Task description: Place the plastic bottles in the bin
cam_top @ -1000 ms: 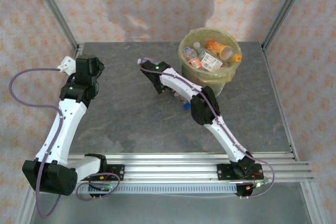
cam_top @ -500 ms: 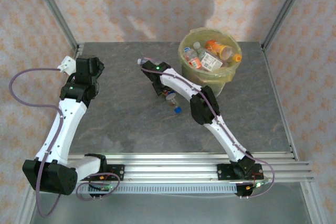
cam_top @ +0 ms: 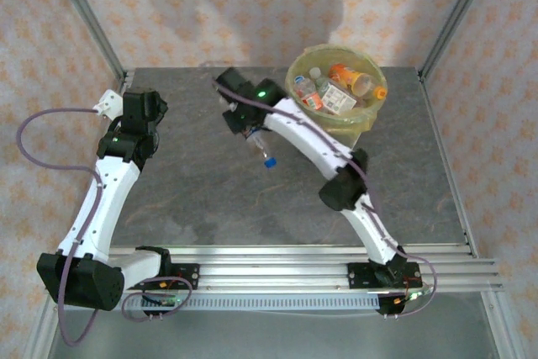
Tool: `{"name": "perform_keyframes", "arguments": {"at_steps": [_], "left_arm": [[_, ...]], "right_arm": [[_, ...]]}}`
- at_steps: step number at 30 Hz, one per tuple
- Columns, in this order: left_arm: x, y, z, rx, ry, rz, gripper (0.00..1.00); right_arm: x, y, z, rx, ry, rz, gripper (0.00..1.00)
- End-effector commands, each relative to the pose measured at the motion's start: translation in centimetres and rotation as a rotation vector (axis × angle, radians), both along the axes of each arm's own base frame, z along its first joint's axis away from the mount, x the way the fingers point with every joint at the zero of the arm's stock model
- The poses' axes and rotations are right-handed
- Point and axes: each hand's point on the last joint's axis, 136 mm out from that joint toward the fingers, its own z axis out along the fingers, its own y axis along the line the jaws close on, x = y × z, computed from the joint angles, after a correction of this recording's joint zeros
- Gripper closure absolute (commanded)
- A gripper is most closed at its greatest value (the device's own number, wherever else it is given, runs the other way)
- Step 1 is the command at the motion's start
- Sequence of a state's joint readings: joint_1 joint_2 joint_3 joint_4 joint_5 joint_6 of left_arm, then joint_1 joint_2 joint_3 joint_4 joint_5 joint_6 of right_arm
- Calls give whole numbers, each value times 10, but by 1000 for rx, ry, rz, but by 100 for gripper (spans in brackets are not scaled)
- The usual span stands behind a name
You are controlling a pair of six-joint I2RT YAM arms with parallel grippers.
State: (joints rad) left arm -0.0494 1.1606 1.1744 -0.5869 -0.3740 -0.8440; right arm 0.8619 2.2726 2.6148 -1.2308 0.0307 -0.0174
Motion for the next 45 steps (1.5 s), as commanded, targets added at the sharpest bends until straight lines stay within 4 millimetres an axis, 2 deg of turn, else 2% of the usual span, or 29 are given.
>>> {"name": "perform_keyframes", "arguments": {"at_steps": [1, 5, 7, 10, 14, 17, 23, 34, 38, 45], "left_arm": [[-5, 6, 3, 12, 12, 19, 0], [-3, 3, 2, -1, 5, 9, 0], [-1, 1, 0, -10, 5, 0, 0], [1, -1, 0, -19, 3, -12, 0], [1, -2, -1, -19, 9, -17, 0], [1, -2, 0, -15, 10, -19, 0], [1, -2, 1, -13, 12, -23, 0], [1, -2, -1, -12, 16, -23, 0], [1, -1, -1, -9, 19, -22, 0], [4, -3, -3, -16, 18, -26, 0]], "right_arm": [[-9, -54, 101, 27, -199, -35, 68], [-4, -109, 165, -16, -401, -141, 70], [-2, -133, 188, -21, -465, -178, 71], [4, -164, 212, -46, -543, -236, 72], [13, -194, 225, -122, -603, -300, 73], [25, -210, 222, -187, -615, -341, 73], [54, -223, 202, -294, -593, -357, 72], [101, -223, 139, -439, -481, -308, 67], [107, -227, 120, -500, -438, -298, 65], [100, -240, 106, -571, -377, -299, 61]]}}
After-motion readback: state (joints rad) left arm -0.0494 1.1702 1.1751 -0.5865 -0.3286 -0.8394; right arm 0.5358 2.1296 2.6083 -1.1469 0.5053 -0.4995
